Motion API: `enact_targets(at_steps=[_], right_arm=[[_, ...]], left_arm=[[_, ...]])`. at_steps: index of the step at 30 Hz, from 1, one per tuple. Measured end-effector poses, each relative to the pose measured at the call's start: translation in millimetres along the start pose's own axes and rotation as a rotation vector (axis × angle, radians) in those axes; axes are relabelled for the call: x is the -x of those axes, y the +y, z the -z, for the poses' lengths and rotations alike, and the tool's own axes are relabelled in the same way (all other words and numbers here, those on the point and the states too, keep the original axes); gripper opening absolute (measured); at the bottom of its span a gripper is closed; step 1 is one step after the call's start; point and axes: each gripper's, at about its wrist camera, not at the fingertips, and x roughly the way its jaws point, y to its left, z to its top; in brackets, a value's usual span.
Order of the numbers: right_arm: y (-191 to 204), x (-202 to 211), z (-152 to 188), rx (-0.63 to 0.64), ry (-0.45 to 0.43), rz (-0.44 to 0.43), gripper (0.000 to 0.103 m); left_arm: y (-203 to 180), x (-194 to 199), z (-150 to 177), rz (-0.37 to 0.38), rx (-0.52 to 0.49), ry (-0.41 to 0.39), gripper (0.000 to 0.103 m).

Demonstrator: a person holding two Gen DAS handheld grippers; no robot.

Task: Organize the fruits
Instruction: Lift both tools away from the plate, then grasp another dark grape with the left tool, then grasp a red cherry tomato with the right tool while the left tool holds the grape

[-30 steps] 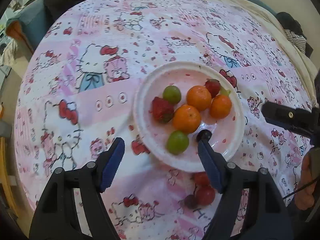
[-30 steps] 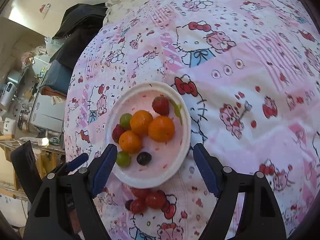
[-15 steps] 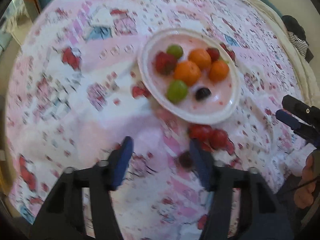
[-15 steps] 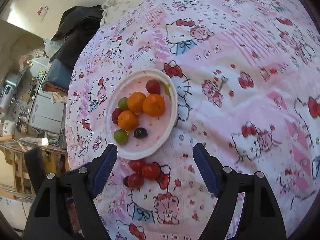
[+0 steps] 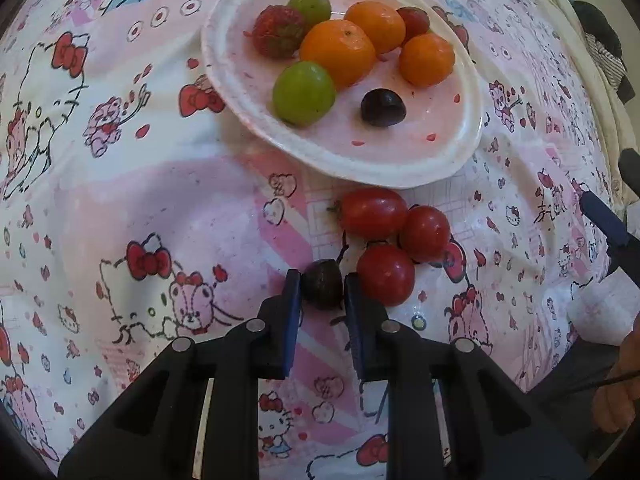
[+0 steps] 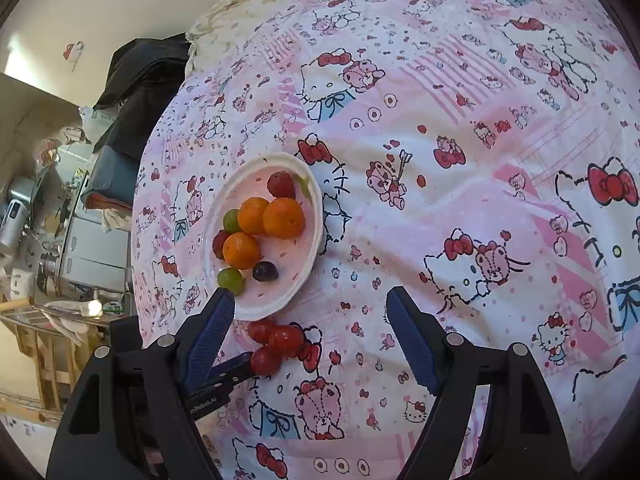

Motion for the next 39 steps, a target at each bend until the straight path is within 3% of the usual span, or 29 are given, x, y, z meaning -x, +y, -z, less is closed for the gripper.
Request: enact_targets(at_steps=[11,15,16,18,26,31,33,39], right_arm=[[14.3,-16.5,8.0,0.078,0.055,0.022,0.081],[18.9,-37.4,15.1,0.119,0.143,0.040,0.080],[19.3,-44.0,17.2,0.118,0.171,0.029,0.078],[23.7,-61.5,22.7,0.125,0.246,-0.006,0.061],[43.4,-110.5,36.7,0.253,0.346,0.111,0.055],[53.2,-121.4,41.5,0.341,0.329,0.167,0.053],[55.8,-122.9,43.8,0.377,0.328,0.182,0.034],[46.2,-111.8,40.2,0.318,0.318,0.140,0.033]], left_arm=[[-16.0,15.4,9.9,-0.024,-0.090,-0.074,0.013],[-13.3,37.0,22.0,-0.042,-0.112,-0.123,0.013],[-11.9,44.0,25.5,-0.051,-0.113,-0.142,0.013],[-2.6,51.7,26.0,-0.050,-0.094,-0.161,0.013],[30.0,74.7,27.6,-0.077,-0.013,-0.225,0.013],[44.4,78.3,28.1,-0.080,0.015,-0.237,0.013],[44.8,78.1,28.3,-0.082,0.017,-0.240,0.013],[40.7,83.6,27.6,-0.092,0.001,-0.271,0.013]])
